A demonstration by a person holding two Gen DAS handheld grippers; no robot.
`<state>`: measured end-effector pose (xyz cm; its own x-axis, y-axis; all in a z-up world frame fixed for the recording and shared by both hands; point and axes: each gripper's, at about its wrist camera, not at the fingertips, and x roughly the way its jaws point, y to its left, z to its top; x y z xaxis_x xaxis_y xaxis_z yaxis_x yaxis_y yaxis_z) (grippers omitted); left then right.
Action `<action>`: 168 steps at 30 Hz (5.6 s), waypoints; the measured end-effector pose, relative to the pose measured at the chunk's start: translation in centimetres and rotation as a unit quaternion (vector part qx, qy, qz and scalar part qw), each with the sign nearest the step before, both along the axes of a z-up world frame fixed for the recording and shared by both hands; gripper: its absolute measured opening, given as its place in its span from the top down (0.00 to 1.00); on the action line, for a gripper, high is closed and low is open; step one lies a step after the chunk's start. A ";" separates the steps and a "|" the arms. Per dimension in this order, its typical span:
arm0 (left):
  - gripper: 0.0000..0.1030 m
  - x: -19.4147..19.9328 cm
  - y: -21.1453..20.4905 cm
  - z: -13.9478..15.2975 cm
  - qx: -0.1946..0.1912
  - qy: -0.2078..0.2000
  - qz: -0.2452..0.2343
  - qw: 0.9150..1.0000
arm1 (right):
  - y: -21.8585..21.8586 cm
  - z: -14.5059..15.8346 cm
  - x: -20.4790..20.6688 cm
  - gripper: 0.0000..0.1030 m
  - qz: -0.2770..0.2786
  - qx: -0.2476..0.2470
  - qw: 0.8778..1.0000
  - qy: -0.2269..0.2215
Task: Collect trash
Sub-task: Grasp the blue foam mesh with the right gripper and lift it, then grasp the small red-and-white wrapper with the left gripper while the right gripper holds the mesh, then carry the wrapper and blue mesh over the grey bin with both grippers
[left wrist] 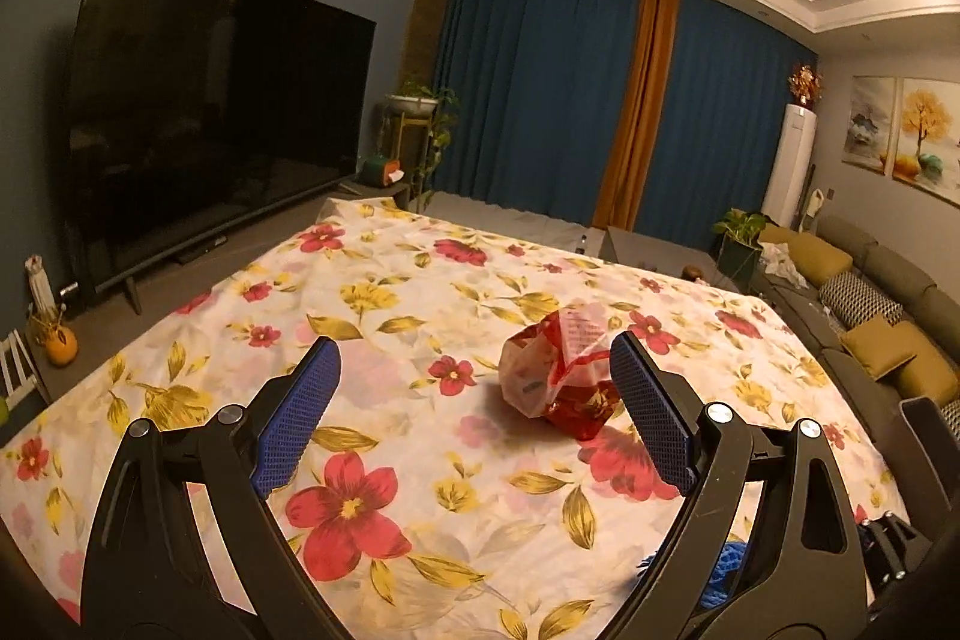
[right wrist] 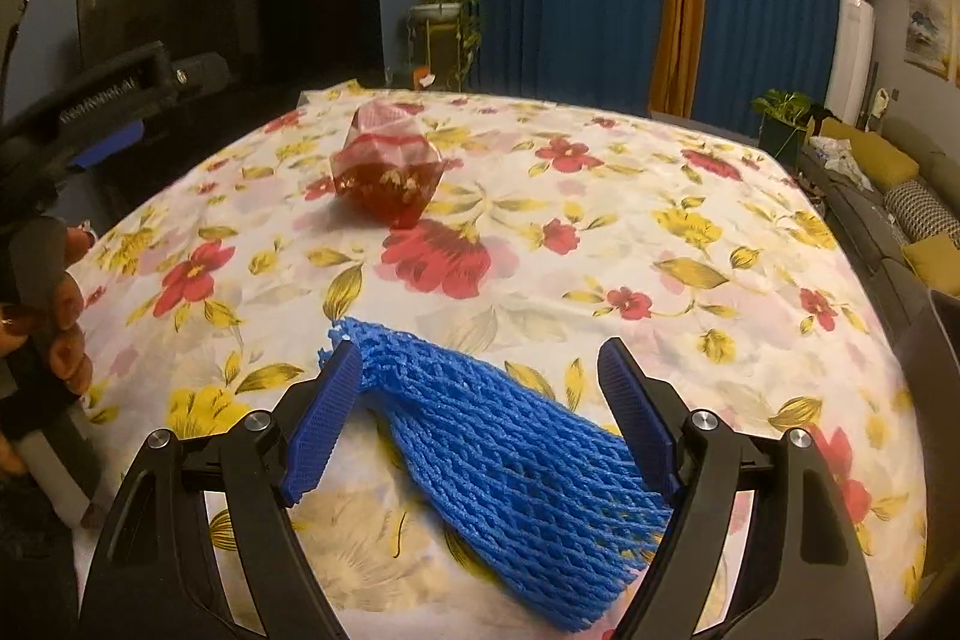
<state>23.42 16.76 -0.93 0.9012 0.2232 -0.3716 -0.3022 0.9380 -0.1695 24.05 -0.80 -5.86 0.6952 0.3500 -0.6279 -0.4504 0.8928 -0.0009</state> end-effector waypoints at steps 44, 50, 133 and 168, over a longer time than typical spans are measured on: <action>0.13 2.5 -0.2 -2.5 -0.018 0.050 -0.019 0.998 | -0.9 1.3 2.3 0.89 -0.016 0.003 0.999 0.029; 0.13 4.6 -0.9 -2.1 -0.032 0.074 -0.037 0.996 | -3.6 5.9 3.7 0.89 -0.063 0.048 0.997 -0.027; 0.82 0.2 -28.9 3.6 0.034 -0.003 -0.342 0.939 | -23.9 10.3 -6.4 0.89 -0.231 0.094 0.957 -0.148; 0.78 6.1 -46.7 -0.4 0.034 0.011 -0.459 0.888 | -35.1 7.6 -6.0 0.78 -0.317 0.124 0.920 -0.193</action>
